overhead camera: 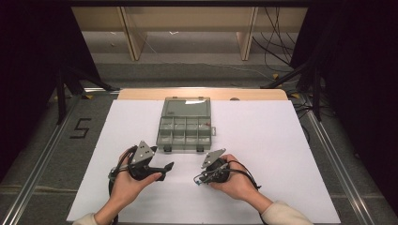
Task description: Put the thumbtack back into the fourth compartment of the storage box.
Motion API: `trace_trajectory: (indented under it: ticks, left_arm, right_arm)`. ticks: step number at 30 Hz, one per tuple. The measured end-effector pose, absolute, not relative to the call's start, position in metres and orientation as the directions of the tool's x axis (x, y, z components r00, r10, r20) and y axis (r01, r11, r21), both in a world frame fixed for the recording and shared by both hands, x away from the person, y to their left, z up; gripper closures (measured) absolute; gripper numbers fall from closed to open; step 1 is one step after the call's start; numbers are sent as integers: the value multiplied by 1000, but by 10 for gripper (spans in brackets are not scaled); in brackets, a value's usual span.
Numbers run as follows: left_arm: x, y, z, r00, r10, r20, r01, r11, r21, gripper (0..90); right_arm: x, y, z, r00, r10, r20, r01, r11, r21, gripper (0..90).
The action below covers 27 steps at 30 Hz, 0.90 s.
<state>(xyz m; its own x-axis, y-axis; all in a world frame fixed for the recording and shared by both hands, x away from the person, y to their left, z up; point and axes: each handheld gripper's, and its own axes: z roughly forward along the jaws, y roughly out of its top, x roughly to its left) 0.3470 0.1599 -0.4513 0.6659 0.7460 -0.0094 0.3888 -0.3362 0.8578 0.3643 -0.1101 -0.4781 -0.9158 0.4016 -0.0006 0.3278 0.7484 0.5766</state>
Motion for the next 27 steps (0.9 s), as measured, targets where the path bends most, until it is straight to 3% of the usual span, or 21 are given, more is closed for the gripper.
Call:
trace_trajectory:
  ticks: [27]
  left_arm:
    - [348, 160, -452, 672, 741, 0, 383, -347, 856, 159]
  right_arm:
    - [370, -115, -469, -888, 459, 26, 377, 695, 612, 780]
